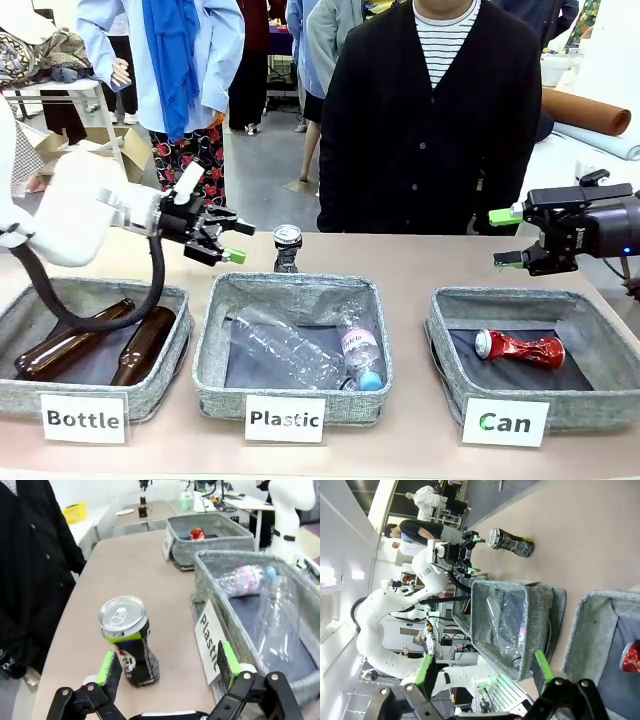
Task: Sort the can waste into the basket.
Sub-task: Pick up the can waste from the table and place it in the right Fabric basket.
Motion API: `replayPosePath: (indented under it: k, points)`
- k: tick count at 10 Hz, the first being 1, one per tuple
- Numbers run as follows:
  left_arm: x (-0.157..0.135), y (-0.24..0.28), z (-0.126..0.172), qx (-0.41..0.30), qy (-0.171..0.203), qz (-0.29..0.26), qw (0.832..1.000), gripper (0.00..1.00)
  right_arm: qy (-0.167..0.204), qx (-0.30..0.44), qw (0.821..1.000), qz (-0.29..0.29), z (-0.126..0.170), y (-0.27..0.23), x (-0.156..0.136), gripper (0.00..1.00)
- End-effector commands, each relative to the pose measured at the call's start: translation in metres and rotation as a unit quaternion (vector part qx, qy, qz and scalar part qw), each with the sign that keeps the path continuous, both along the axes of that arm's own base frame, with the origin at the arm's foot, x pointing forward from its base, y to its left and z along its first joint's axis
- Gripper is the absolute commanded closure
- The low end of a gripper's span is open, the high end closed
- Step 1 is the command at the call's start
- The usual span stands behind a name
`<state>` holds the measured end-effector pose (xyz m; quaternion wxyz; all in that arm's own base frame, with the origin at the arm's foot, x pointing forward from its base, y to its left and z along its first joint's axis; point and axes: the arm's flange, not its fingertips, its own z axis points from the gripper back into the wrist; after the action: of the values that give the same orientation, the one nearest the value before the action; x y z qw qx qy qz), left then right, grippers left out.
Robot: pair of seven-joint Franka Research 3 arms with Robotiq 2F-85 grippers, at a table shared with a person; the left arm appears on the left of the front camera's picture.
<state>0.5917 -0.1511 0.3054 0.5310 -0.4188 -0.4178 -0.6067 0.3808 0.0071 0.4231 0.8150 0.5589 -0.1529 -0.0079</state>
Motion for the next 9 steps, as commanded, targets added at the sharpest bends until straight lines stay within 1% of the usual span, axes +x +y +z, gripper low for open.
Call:
replayPosePath:
  k: [1,2,3,7,9]
  points:
    - [-0.003,-0.017,-0.003,0.014,0.035,0.04,0.998,0.0,-0.002,-0.002,1.0,0.002,0.001,-0.001,-0.001,0.0]
    - [-0.003,-0.025,-0.006,0.02,0.042,0.054,0.997,0.0,-0.002,-0.002,1.0,0.002,0.001,-0.001,-0.001,0.0]
    - [-0.001,-0.028,-0.007,0.027,0.041,0.074,0.996,0.0,-0.002,-0.002,1.0,0.002,0.001,-0.001,-0.001,0.0]
    - [-0.004,-0.038,-0.012,0.03,0.037,0.061,0.997,0.0,-0.002,-0.002,1.0,0.002,0.001,-0.001,-0.001,0.0]
    - [-0.002,-0.046,-0.016,0.026,0.032,0.067,0.997,0.0,-0.002,-0.002,1.0,0.002,0.001,-0.001,-0.001,0.0]
